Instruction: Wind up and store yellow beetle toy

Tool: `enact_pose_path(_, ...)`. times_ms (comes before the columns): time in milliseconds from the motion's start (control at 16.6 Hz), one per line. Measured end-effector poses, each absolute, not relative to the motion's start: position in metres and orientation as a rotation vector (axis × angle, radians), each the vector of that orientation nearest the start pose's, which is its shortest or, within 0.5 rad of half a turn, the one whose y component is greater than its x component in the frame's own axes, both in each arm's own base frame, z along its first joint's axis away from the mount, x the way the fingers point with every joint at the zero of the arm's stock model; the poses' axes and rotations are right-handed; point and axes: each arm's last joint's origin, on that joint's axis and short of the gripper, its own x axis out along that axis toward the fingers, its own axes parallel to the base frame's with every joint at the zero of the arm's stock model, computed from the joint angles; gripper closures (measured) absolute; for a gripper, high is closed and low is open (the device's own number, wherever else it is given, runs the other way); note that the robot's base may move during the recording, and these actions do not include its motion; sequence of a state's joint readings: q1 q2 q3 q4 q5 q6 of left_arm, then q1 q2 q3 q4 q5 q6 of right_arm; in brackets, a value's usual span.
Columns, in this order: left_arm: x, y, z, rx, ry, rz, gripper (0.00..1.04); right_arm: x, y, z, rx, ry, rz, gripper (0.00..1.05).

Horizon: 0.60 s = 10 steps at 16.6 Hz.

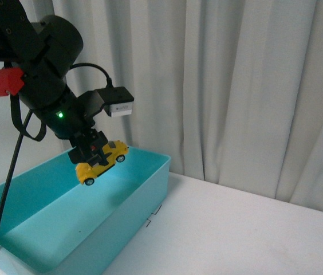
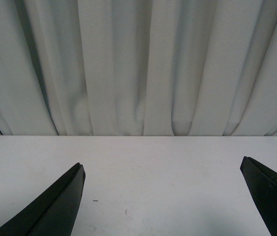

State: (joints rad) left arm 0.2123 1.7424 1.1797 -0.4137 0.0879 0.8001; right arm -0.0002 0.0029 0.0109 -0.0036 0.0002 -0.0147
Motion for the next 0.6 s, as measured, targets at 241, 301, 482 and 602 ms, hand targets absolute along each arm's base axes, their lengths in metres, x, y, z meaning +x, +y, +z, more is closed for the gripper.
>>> enact_pose_path(241,0.359,0.107,0.153,0.527,1.046,-0.048,0.68,0.097,0.0,0.167,-0.014,-0.004,0.0,0.07)
enact_pose_path(301,0.356,0.114,0.134,0.52,1.103,-0.021,0.68,0.097,0.0,0.167,-0.015,-0.004,0.0,0.07)
enact_pose_path(482,0.355,0.116,0.123,0.525,1.106,-0.004,0.68,0.097,0.0,0.167,-0.014,-0.005,0.0,0.07)
enact_pose_path(602,0.356,0.114,0.118,0.528,1.104,-0.008,0.68,0.097,0.0,0.167,-0.014,-0.004,0.0,0.07)
